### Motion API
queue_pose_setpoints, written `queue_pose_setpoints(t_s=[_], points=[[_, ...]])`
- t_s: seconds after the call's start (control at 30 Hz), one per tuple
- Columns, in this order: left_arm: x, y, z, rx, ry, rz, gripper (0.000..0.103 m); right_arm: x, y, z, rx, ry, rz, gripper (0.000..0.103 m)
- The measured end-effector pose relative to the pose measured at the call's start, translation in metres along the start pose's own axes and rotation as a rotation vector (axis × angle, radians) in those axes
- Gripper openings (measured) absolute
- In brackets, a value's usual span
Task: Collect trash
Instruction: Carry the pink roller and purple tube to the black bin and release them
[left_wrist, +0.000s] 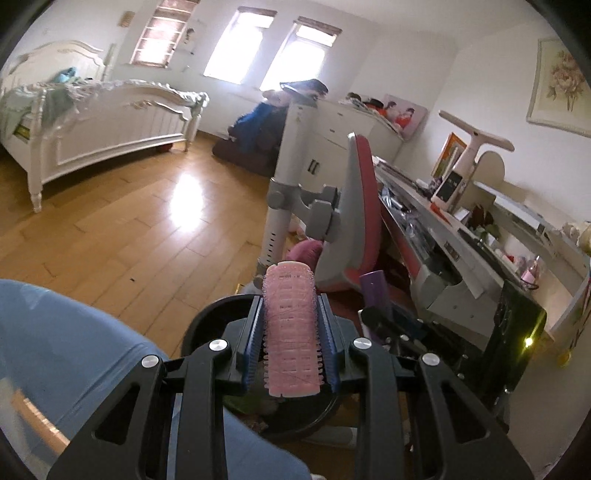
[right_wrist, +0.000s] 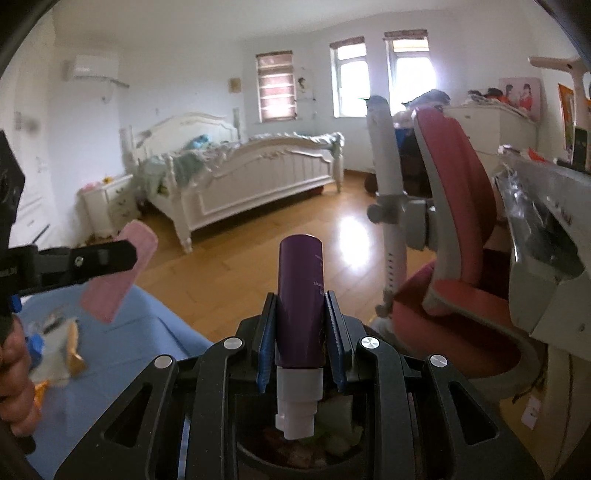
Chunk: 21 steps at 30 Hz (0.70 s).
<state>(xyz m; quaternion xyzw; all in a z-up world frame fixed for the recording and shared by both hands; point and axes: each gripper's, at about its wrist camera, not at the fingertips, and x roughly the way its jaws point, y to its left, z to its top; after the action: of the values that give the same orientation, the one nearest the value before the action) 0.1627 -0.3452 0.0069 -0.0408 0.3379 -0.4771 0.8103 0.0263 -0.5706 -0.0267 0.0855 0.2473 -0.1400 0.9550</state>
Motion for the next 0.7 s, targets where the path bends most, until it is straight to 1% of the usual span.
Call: queue_pose_setpoints(t_s=[0.13, 0.23, 0.47, 0.7], points=[[0.018, -0.004, -0.001, 0.019, 0.031, -0.019, 0.028, 0.014, -0.008, -0.004, 0.005, 0.021, -0.009, 0.026], [0.032, -0.003, 0.001, 0.009, 0.055, -0.030, 0.028, 0.024, -0.009, -0.008, 0.007, 0.041, -0.017, 0.026], [0.055, 0.003, 0.000, 0.002, 0.111, -0.038, 0.028, 0.042, -0.015, -0.015, 0.017, 0.078, -0.024, 0.026], [0.074, 0.003, 0.001, 0.000, 0.145, -0.043, 0.029, 0.054, -0.020, -0.019, 0.020, 0.101, -0.031, 0.026]])
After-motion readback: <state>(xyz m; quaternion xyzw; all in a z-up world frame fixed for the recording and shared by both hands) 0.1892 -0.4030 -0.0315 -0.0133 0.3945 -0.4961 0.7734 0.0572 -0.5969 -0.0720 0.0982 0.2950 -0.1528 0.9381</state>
